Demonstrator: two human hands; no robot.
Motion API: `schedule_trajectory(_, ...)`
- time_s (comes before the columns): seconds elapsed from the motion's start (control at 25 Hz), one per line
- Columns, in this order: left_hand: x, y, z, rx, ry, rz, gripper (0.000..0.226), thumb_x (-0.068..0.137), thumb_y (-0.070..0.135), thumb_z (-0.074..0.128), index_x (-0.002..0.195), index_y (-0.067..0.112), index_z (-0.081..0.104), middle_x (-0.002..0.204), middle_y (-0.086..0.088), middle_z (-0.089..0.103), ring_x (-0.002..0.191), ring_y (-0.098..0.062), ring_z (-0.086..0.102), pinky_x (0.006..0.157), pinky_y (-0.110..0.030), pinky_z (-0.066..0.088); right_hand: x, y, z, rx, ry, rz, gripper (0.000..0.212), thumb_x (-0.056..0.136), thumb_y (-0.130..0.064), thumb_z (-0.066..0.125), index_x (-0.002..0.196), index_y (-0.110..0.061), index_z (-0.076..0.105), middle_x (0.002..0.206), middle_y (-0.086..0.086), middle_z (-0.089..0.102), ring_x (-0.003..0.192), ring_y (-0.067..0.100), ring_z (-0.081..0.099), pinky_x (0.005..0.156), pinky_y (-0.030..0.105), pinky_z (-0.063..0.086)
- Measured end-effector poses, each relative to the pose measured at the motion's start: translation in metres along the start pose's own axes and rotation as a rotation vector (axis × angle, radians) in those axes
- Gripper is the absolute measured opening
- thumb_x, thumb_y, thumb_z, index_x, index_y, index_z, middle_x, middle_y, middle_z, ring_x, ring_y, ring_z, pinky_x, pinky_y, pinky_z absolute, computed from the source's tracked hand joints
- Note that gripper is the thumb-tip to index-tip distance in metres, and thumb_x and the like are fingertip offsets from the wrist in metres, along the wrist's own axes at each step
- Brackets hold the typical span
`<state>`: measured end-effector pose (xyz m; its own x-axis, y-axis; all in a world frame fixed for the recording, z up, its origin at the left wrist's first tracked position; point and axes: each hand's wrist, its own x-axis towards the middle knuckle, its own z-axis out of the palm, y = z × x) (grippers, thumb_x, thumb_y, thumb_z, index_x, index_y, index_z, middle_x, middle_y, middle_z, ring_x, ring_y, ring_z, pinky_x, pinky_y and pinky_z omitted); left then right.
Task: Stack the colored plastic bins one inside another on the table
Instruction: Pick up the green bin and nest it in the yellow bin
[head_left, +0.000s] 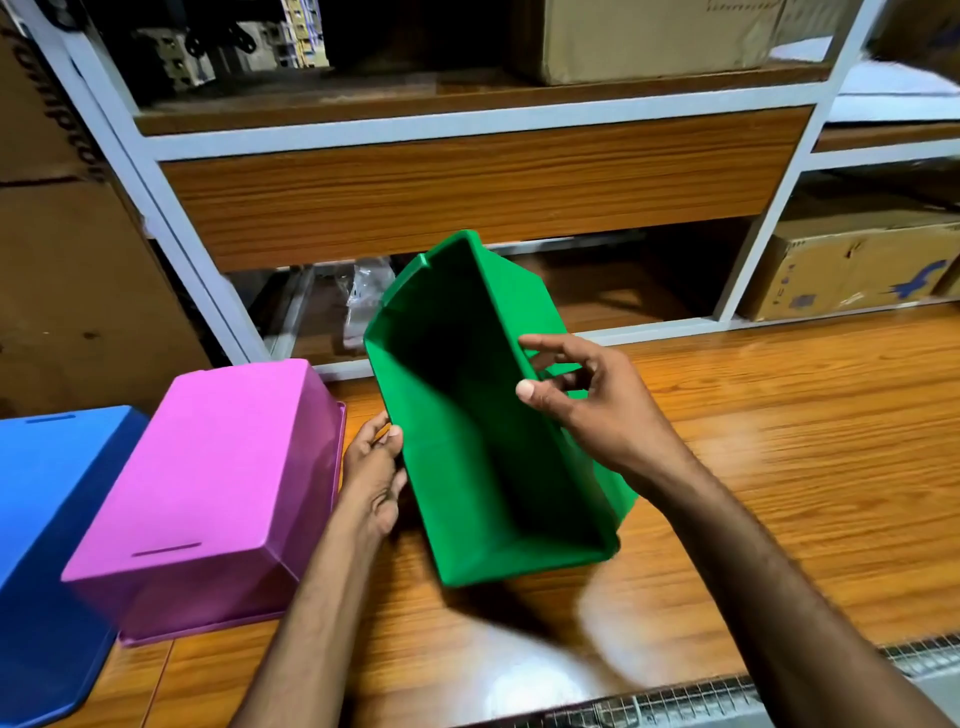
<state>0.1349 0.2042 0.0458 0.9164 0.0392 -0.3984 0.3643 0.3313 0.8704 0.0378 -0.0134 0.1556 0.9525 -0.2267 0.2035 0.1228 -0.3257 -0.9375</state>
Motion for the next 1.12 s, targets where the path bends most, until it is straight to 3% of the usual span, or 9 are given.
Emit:
schedule_trajectory(0.12, -0.01, 0.008, 0.004, 0.016, -0.067, 0.045, 0.043, 0.105, 0.002, 0.048, 0.144, 0.018, 0.053, 0.114, 0.001, 0.074, 0.118, -0.019, 0.066, 0.103, -0.04, 0.053, 0.005, 0.01, -0.012, -0.115, 0.027, 0.033, 0.063, 0.085, -0.002, 0.078, 0.137, -0.033, 0.061, 0.1, -0.007, 0.051, 0.074, 0.009, 0.049, 0.078, 0.025, 0.048)
schedule_trajectory(0.24, -0.026, 0.026, -0.002, 0.125, -0.197, 0.101, 0.042, 0.105, 0.007, 0.049, 0.136, 0.034, 0.057, 0.109, 0.014, 0.078, 0.097, -0.003, 0.074, 0.078, -0.026, 0.062, 0.011, 0.021, -0.026, 0.13, -0.023, 0.213, 0.068, 0.084, 0.016, 0.069, 0.138, -0.024, 0.06, 0.104, 0.003, 0.05, 0.083, 0.02, 0.049, 0.072, 0.023, 0.049)
schedule_trajectory(0.48, -0.047, 0.055, -0.025, 0.307, -0.439, 0.042, 0.076, 0.092, 0.005, 0.069, 0.147, 0.052, 0.046, 0.138, 0.0, 0.064, 0.125, -0.021, 0.065, 0.099, -0.044, 0.055, 0.015, 0.054, -0.046, 0.354, -0.14, 0.419, 0.057, 0.087, 0.01, 0.068, 0.128, -0.03, 0.067, 0.116, 0.021, 0.06, 0.105, 0.026, 0.065, 0.069, 0.032, 0.06)
schedule_trajectory(0.64, -0.066, 0.07, -0.002, 0.295, -0.407, 0.171, 0.068, 0.089, 0.0, 0.071, 0.146, 0.032, 0.052, 0.114, -0.009, 0.063, 0.111, -0.022, 0.066, 0.091, -0.034, 0.056, 0.015, 0.081, -0.054, 0.335, -0.251, 0.548, 0.049, 0.098, -0.007, 0.064, 0.133, -0.042, 0.06, 0.11, 0.013, 0.068, 0.102, 0.025, 0.065, 0.099, 0.055, 0.052)
schedule_trajectory(0.72, -0.075, 0.073, 0.013, 0.302, -0.368, 0.234, 0.057, 0.089, 0.0, 0.072, 0.14, 0.018, 0.056, 0.099, -0.002, 0.063, 0.097, -0.017, 0.066, 0.078, -0.022, 0.058, 0.015, 0.096, -0.052, 0.378, -0.283, 0.623, 0.048, 0.1, -0.009, 0.06, 0.137, -0.039, 0.057, 0.102, 0.007, 0.071, 0.094, 0.023, 0.064, 0.09, 0.051, 0.055)
schedule_trajectory(0.8, -0.08, 0.076, 0.024, 0.309, -0.336, 0.251, 0.053, 0.088, 0.003, 0.075, 0.137, 0.014, 0.057, 0.095, 0.002, 0.06, 0.083, -0.011, 0.063, 0.061, -0.013, 0.053, 0.012, 0.108, -0.046, 0.48, -0.321, 0.701, 0.055, 0.093, -0.011, 0.07, 0.141, -0.035, 0.056, 0.114, 0.01, 0.07, 0.099, 0.027, 0.061, 0.082, 0.043, 0.051)
schedule_trajectory(0.88, -0.08, 0.078, 0.032, 0.296, -0.33, 0.231, 0.054, 0.087, 0.006, 0.077, 0.137, 0.012, 0.057, 0.097, 0.001, 0.059, 0.077, -0.008, 0.061, 0.056, -0.012, 0.051, 0.012, 0.123, -0.044, 0.599, -0.349, 0.756, 0.085, 0.067, -0.014, 0.094, 0.143, -0.026, 0.057, 0.129, 0.016, 0.067, 0.107, 0.031, 0.061, 0.084, 0.043, 0.053)
schedule_trajectory(0.96, -0.079, 0.082, 0.034, 0.274, -0.321, 0.203, 0.053, 0.087, 0.007, 0.078, 0.137, 0.009, 0.058, 0.1, -0.002, 0.061, 0.075, -0.007, 0.062, 0.056, -0.011, 0.052, 0.01, 0.13, -0.042, 0.703, -0.358, 0.765, 0.102, 0.052, -0.011, 0.102, 0.143, -0.015, 0.056, 0.13, 0.018, 0.068, 0.101, 0.03, 0.072, 0.087, 0.044, 0.06)
schedule_trajectory(1.12, -0.068, 0.091, 0.027, 0.259, -0.323, 0.123, 0.035, 0.09, 0.006, 0.074, 0.124, 0.006, 0.064, 0.098, -0.004, 0.073, 0.066, -0.002, 0.07, 0.058, -0.012, 0.056, 0.005, 0.116, -0.048, 0.837, -0.322, 0.753, 0.076, 0.052, -0.005, 0.1, 0.122, -0.011, 0.07, 0.118, 0.014, 0.075, 0.095, 0.026, 0.077, 0.095, 0.044, 0.056)
